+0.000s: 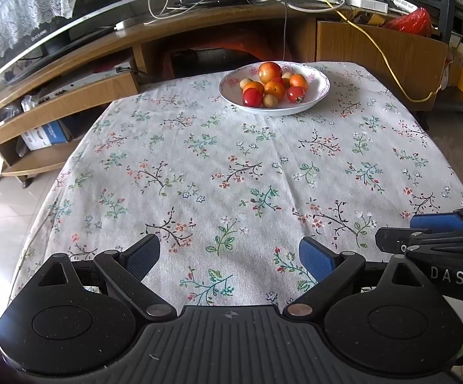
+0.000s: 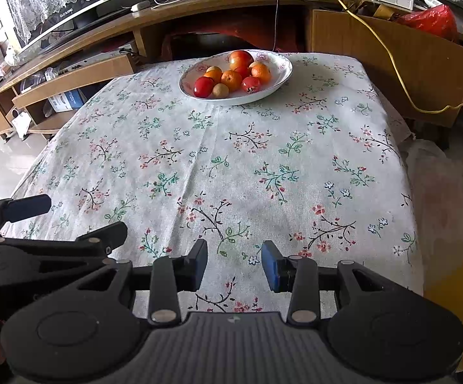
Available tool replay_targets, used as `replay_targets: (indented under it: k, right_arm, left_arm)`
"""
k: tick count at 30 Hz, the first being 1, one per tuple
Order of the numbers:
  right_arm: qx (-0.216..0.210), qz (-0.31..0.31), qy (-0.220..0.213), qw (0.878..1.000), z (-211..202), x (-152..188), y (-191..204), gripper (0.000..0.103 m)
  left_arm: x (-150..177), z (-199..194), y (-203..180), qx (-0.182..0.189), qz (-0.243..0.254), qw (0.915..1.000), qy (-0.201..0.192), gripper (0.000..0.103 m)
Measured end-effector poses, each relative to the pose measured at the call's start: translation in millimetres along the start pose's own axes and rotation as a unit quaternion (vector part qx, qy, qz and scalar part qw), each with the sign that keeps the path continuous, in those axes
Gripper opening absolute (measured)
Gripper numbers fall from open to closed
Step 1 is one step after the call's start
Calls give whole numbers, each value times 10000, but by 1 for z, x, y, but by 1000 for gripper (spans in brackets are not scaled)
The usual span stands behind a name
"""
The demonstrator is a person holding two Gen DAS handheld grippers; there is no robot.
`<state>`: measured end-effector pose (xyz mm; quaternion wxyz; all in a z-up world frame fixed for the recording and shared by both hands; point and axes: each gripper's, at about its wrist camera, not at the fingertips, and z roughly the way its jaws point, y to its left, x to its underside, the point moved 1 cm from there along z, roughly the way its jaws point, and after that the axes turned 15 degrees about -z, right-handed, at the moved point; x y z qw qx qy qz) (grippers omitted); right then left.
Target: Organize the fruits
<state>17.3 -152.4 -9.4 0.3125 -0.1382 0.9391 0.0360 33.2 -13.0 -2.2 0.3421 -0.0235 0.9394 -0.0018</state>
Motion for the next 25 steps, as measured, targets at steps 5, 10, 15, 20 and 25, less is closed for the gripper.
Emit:
replay_targets:
  k: [5,10,15,20,25]
  right_arm:
    - [-5,6,4,10000,0,0,0,37]
    - [-3,1,13,10000,0,0,0,37]
    - [-3,1,17,10000,0,0,0,37]
    - [-4,0,21,10000,1,0,0,37]
    - [-4,-1,19,10000,1,0,0,37]
  left_arm:
    - [0,0,0,20,31,10000,-17,95]
    - [1,-1,-1,28,52,10000,-24,95]
    - [0,-1,-1,34,52,10000,-22,95]
    - [0,-1,-1,35,51,10000,-13,95]
    - [0,-1,-1,16,34,10000,-33,95]
